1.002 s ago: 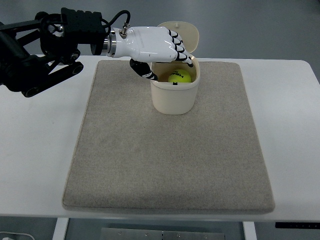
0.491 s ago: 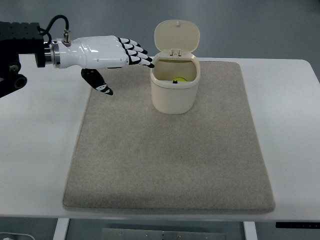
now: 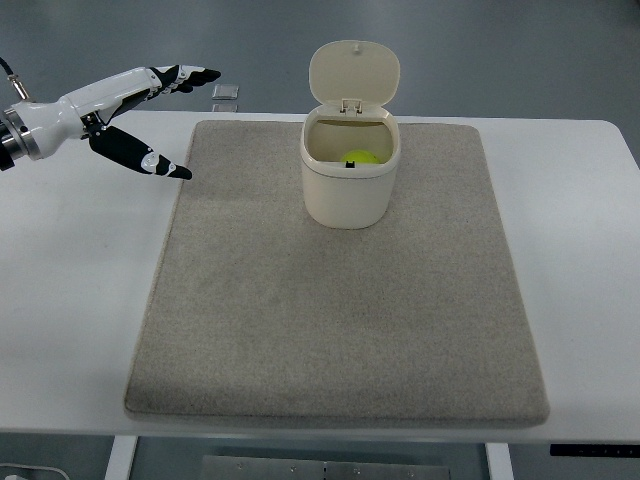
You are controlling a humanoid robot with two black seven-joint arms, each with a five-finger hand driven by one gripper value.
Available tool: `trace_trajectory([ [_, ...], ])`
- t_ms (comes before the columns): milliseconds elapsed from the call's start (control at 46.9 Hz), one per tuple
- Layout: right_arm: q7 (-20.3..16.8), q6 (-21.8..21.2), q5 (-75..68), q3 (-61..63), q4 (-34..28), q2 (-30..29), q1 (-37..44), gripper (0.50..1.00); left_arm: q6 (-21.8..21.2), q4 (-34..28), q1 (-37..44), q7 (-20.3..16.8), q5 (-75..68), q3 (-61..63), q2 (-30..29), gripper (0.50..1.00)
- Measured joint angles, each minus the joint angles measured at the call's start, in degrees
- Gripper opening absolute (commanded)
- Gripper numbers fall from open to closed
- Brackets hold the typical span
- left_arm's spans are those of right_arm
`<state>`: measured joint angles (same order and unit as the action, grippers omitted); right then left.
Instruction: Put tennis ball into box with left hand
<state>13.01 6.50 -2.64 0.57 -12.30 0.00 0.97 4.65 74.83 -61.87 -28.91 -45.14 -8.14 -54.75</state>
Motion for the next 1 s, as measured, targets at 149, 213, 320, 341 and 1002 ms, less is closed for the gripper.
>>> trace_trajectory([
  [149, 0.00, 0.00, 0.00, 0.00, -0.01, 0.00, 0.00, 0.938, 7.35, -3.23, 0.69, 0.00, 11.68, -0.20, -0.39, 0.992],
  [213, 0.00, 0.00, 0.00, 0.01, -0.02, 0.00, 0.00, 0.938, 10.71, -5.45, 1.35, 0.02, 18.50, -0.58, 0.04, 0.992],
  [320, 0.00, 0.00, 0.00, 0.00, -0.01, 0.00, 0.00, 0.938, 16.46, -8.47, 2.78, 0.11, 27.25, -2.61, 0.84, 0.992],
  [341, 0.00, 0.00, 0.00, 0.01, -0.01, 0.00, 0.00, 0.938, 17.94, -8.96, 3.06, 0.14, 28.64, -3.13, 0.96, 0.992],
  [1002, 0.00, 0.00, 0.00, 0.02, -0.01, 0.00, 0.00, 0.938, 30.36, -20.40, 6.64, 20.34, 60.85, -4.22, 8.45, 0.992],
])
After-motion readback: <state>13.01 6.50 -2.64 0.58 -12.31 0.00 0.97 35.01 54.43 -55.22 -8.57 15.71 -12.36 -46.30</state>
